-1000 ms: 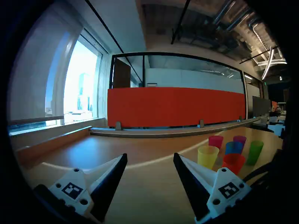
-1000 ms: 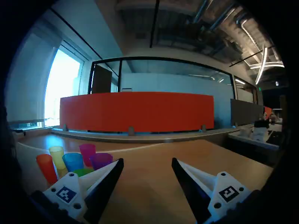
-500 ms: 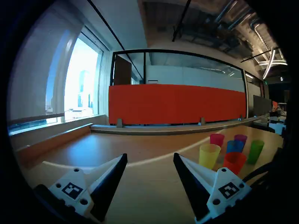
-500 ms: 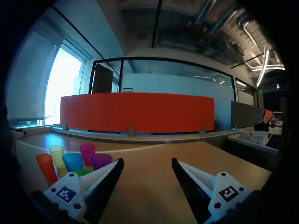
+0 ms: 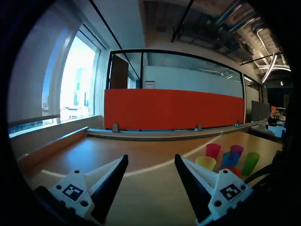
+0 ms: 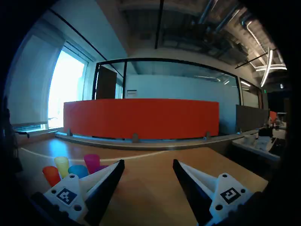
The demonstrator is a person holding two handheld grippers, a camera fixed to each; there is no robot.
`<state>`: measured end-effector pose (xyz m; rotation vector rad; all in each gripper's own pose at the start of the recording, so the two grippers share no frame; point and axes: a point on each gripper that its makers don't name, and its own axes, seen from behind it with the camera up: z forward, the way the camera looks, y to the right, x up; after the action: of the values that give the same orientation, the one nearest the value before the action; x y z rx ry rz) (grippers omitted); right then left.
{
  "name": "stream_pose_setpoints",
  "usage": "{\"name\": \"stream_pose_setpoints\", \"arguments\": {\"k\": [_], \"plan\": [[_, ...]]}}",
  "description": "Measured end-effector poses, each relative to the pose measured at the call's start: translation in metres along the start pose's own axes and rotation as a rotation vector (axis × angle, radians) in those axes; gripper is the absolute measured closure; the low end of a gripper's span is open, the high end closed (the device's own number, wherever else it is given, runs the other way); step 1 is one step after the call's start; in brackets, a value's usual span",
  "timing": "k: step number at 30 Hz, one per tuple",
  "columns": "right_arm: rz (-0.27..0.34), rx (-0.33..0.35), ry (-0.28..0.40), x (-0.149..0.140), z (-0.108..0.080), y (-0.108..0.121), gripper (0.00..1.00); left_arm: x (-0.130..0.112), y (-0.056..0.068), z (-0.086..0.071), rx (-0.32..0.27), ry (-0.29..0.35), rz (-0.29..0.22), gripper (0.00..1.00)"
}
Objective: Pour water
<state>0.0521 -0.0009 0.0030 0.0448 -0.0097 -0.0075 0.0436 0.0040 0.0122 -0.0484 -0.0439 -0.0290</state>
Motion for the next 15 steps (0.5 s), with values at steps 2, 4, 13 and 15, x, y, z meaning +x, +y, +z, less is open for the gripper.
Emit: {"name": "stream_pose_setpoints", "arguments": {"k": [2, 4, 13, 15], "plan": [[0.006, 0.003, -0.010, 0.005, 0.001, 0.000, 0.00, 0.009, 0.001, 0.001, -0.001, -0.002, 0.007, 0.09], [0.011, 0.006, -0.020, 0.010, 0.002, 0.001, 0.00, 0.017, 0.002, 0.003, -0.002, -0.003, 0.014, 0.09], [0.021, 0.024, -0.043, 0.044, 0.007, 0.003, 0.00, 0.069, 0.013, 0.010, -0.039, 0.006, 0.041, 0.09], [0.020, 0.028, -0.044, 0.055, 0.008, 0.003, 0.00, 0.083, 0.013, 0.012, -0.042, 0.015, 0.042, 0.09]]}}
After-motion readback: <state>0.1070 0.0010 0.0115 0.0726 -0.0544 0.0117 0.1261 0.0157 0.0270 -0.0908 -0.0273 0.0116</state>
